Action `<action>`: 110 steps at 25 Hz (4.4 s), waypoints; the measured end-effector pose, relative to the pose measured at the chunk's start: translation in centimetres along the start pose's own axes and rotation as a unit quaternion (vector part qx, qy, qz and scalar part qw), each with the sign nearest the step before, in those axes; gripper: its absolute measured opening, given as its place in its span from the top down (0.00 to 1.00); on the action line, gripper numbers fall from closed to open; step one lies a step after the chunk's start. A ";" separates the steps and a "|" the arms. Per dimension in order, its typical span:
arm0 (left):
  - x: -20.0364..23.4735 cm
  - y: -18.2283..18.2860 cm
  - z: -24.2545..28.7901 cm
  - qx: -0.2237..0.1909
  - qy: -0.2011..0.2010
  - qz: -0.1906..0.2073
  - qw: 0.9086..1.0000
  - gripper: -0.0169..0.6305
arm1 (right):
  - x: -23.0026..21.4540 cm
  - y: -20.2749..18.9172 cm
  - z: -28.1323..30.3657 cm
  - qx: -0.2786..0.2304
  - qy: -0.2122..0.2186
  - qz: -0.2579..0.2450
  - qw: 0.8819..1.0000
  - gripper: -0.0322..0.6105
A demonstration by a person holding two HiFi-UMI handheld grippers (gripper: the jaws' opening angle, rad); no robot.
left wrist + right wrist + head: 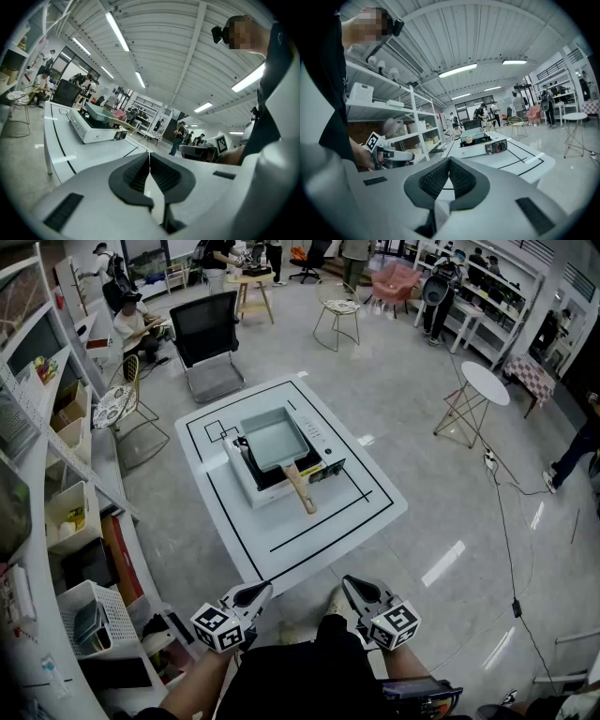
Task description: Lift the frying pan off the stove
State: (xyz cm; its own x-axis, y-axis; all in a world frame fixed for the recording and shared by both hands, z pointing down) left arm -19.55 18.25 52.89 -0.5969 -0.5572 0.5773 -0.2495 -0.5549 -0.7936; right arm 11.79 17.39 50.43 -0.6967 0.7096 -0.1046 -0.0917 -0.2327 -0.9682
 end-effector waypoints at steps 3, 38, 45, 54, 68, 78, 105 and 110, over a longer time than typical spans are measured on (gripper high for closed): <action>-0.6 -0.2 -0.5 -0.002 -0.007 0.004 1.000 0.96 | 1.5 -0.1 -0.9 0.005 -0.001 0.000 1.000 0.91; -2.8 -1.4 0.6 0.009 -0.001 0.018 1.000 0.95 | 1.0 0.1 -6.9 -0.004 -0.071 -0.012 0.997 0.91; -2.3 -0.4 1.1 0.005 0.010 0.020 1.000 0.95 | -0.9 0.7 -5.8 -0.011 -0.066 -0.014 0.998 0.91; 0.2 0.6 1.4 0.011 0.051 0.005 0.999 0.95 | -3.2 0.5 -0.4 -0.016 -0.019 0.001 1.000 0.91; 2.9 4.9 7.1 -0.010 0.088 -0.005 0.996 0.95 | -10.2 2.3 6.6 -0.009 0.039 0.005 0.999 0.91; 4.7 6.5 9.5 -0.017 0.115 -0.029 0.993 0.95 | -14.1 2.4 10.4 0.000 0.070 0.019 0.997 0.91; 9.4 9.7 14.5 -0.140 0.131 -0.325 0.926 0.75 | -21.4 3.2 19.7 0.020 0.200 0.027 0.979 0.91; 9.7 10.1 16.2 -0.157 0.090 -0.399 0.899 0.67 | -21.5 3.1 19.9 0.033 0.206 0.025 0.978 0.91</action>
State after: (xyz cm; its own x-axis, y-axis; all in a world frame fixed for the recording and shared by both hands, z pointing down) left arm -15.54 -2.80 53.61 -0.2388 0.0662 0.9688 -0.8388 -0.5167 -0.1714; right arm 12.35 -11.81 54.23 -0.3569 0.9007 -0.2478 -0.1199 -0.3072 -0.9441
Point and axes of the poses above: the fingertips, and each gripper's own axes: z forward along the fingers, x to its left, y out of its top, the point moved 10 cm from there along -z, backward along the fingers, and after that the axes turned 8 degrees about -z, right-handed, at the moved point
